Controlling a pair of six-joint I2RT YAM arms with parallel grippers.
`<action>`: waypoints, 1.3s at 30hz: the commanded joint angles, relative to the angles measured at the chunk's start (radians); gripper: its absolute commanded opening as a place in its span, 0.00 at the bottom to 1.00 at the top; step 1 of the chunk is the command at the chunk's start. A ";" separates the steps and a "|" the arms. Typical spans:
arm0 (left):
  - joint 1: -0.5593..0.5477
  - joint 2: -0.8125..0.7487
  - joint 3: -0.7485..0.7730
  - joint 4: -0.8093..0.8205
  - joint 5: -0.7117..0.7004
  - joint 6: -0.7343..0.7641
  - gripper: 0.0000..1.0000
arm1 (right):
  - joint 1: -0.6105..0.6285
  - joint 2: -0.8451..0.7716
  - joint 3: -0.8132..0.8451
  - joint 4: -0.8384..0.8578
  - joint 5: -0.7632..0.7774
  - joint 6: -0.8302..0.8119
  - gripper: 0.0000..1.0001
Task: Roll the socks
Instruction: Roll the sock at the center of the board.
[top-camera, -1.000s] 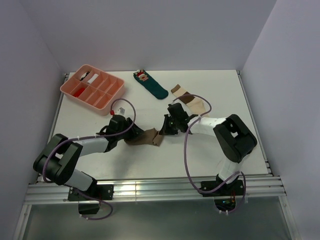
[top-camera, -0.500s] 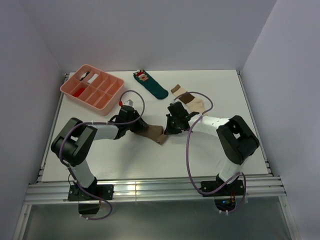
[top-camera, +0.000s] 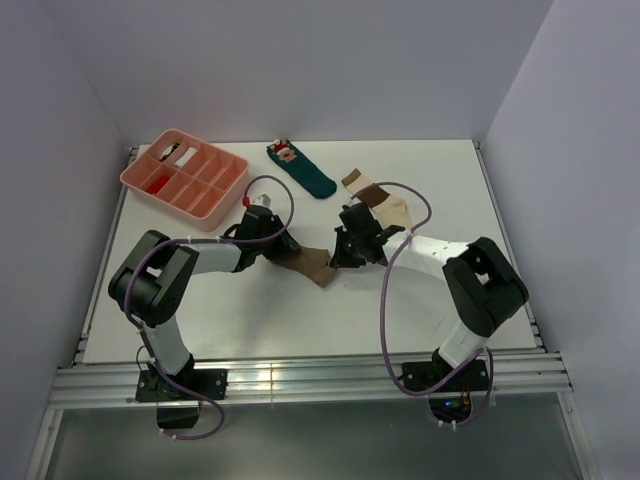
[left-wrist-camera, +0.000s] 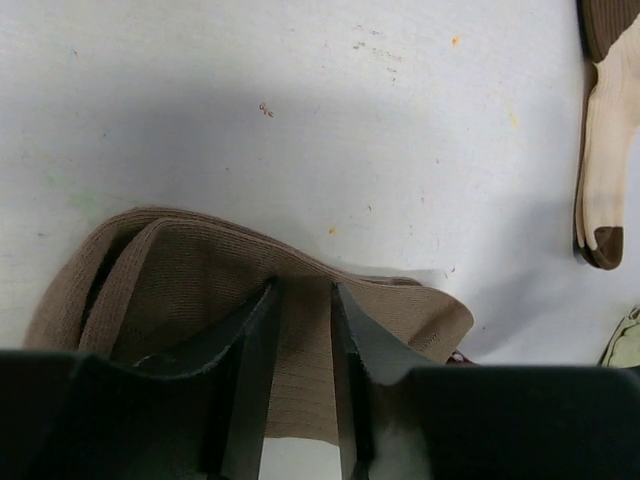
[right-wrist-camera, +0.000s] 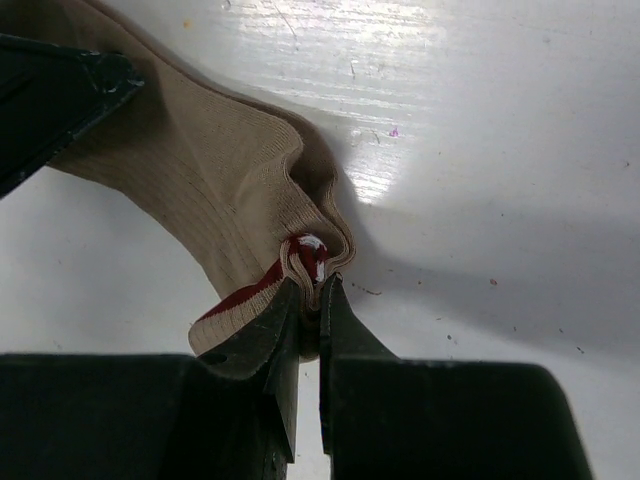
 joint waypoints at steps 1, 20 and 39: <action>0.011 0.030 -0.018 -0.055 -0.056 0.035 0.35 | -0.007 0.005 0.020 -0.043 0.002 -0.028 0.00; -0.180 -0.295 -0.089 -0.020 -0.273 0.228 0.56 | -0.007 0.179 0.205 -0.297 0.071 0.014 0.00; -0.626 -0.117 0.056 -0.061 -0.645 0.494 0.65 | -0.007 0.211 0.244 -0.325 0.013 0.029 0.00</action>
